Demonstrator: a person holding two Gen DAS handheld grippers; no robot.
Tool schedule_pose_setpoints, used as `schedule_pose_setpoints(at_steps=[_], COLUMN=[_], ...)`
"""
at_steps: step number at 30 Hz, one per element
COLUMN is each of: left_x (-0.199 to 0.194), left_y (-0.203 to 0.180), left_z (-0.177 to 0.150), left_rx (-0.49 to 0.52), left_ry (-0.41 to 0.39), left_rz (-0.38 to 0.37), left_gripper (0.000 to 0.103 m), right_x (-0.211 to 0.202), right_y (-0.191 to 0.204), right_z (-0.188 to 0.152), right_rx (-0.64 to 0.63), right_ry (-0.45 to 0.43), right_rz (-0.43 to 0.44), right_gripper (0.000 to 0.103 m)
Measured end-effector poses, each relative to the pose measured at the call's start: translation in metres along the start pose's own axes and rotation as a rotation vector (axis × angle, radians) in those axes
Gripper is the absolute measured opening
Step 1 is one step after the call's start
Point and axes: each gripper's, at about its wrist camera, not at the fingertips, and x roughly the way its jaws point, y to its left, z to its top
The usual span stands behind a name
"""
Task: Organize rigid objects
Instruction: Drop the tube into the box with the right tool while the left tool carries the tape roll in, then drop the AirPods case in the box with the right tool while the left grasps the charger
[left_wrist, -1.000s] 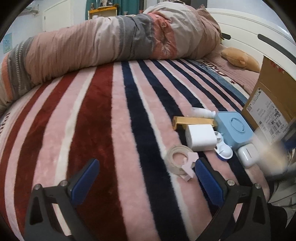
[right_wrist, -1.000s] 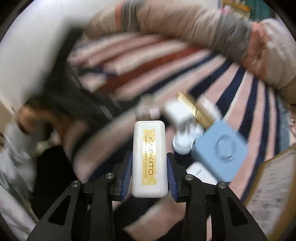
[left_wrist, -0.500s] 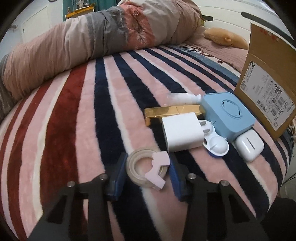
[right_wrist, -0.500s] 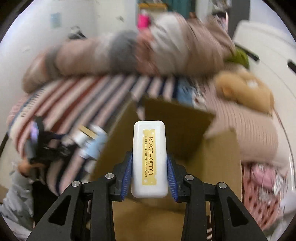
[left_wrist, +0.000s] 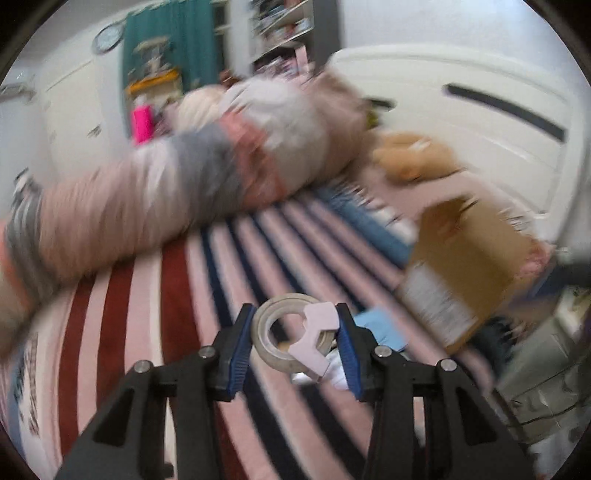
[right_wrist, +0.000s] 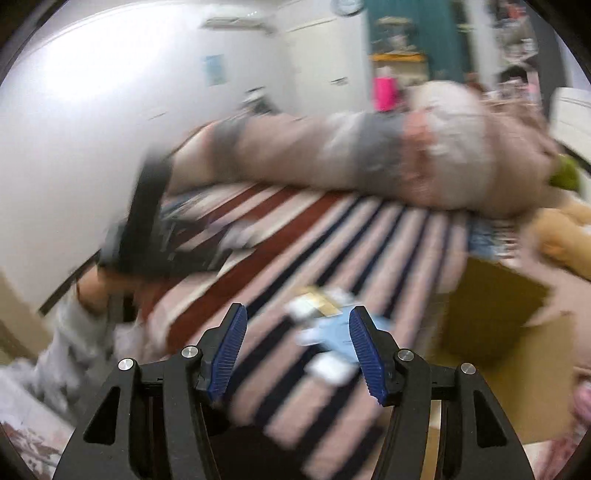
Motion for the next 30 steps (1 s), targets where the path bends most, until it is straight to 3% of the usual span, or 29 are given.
schedule_pose_setpoints(at_steps=[4, 8, 11, 14, 16, 17, 18, 19, 21, 26, 30], left_x=[-0.010, 0.021, 0.055, 0.082, 0.097, 0.107, 0.112, 0.115, 0.114, 0.094, 0.064], left_y=[-0.059, -0.136, -0.187, -0.221, -0.234, -0.237, -0.238, -0.239, -0.232, -0.186, -0.115], left_z=[0.052, 0.092, 0.102, 0.101, 0.097, 0.095, 0.095, 0.093, 0.092, 0.096, 0.084], left_rx=[0.139, 0.221, 0.268, 0.310, 0.330, 0.344, 0.351, 0.354, 0.348, 0.247, 0.131], left_ry=[-0.008, 0.066, 0.165, 0.236, 0.278, 0.298, 0.308, 0.314, 0.289, 0.216, 0.127], left_rz=[-0.078, -0.249, -0.314, -0.342, -0.323, -0.299, -0.289, -0.274, -0.231, -0.234, -0.138], left_gripper=[0.040, 0.040, 0.040, 0.040, 0.040, 0.042, 0.056, 0.076, 0.089, 0.089, 0.089], right_x=[0.066, 0.125, 0.150, 0.155, 0.163, 0.160, 0.162, 0.168, 0.169, 0.174, 0.165], right_y=[0.008, -0.020, -0.044, -0.056, -0.064, -0.065, -0.065, -0.068, -0.066, -0.068, -0.055], right_z=[-0.029, -0.052, -0.064, -0.064, -0.063, -0.064, -0.063, -0.063, -0.062, -0.063, -0.064], right_rx=[0.101, 0.146, 0.180, 0.207, 0.221, 0.219, 0.211, 0.198, 0.182, 0.149, 0.068], right_ry=[0.152, 0.221, 0.252, 0.239, 0.243, 0.245, 0.247, 0.248, 0.249, 0.218, 0.182], right_rz=[0.045, -0.210, -0.291, -0.281, -0.276, -0.275, -0.282, -0.292, -0.309, -0.337, -0.318], right_gripper=[0.054, 0.054, 0.057, 0.056, 0.056, 0.056, 0.057, 0.057, 0.057, 0.055, 0.055])
